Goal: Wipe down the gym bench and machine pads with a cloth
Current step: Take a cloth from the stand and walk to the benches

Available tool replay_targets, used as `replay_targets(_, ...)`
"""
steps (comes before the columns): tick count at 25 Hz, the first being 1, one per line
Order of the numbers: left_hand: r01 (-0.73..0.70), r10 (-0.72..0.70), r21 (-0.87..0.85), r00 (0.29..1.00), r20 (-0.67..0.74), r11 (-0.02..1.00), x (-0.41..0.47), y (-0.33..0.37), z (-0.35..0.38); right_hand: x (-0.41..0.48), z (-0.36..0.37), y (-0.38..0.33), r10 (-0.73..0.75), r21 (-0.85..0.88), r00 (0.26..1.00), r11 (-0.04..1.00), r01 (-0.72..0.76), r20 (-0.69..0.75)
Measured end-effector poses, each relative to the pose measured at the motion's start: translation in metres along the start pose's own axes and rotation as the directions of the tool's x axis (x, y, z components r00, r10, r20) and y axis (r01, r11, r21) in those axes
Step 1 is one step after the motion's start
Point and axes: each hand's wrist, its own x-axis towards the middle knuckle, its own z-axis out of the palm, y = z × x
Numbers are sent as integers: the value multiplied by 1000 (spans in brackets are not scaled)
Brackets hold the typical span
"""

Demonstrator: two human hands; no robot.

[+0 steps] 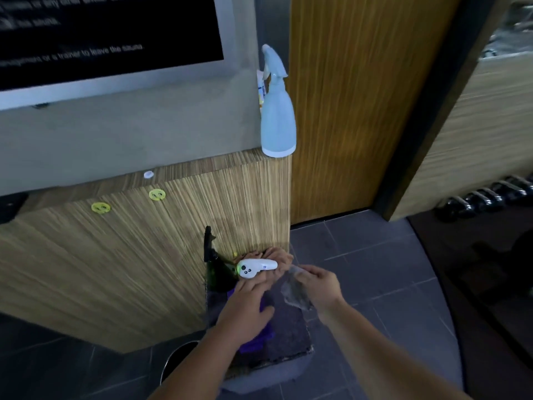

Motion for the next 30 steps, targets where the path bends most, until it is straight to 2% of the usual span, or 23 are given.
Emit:
replay_targets(2, -48, 42, 87, 997, 60, 995, 10, 5, -11, -14, -17, -9, -52, 12, 995, 999, 53, -83)
replay_targets(6, -244, 204, 233, 962, 184, 941, 25, 44, -16, -54, -62, -15, -125, 51, 969, 989, 139, -213)
replay_targets(9, -379, 299, 317, 914, 273, 869, 28, 92, -4, -83, -103, -10, -145, 65, 938, 983, 174, -314)
replay_targets(13, -558, 436, 315, 815, 382, 767, 24, 176, 33, -134, -177, 8, -122, 141, 871, 967, 212, -475)
replay_targets(16, -701, 517, 320, 697, 497, 638, 13, 264, 80, -176, -257, 40, -52, 213, 771, 948, 239, -634)
replay_targets(18, -769, 562, 307, 626, 541, 561, 2, 320, 113, -203, -308, 60, 0, 241, 711, 941, 238, -703)
replay_targets(22, -894, 640, 245, 441, 629, 376, -47, 448, 205, -277, -428, 120, 83, 267, 556, 929, 258, -827)
replay_targets(30, -982, 713, 39, 163, 682, 187, -174, 664, 368, -427, -633, 227, 276, 354, 274, 889, 292, -921)
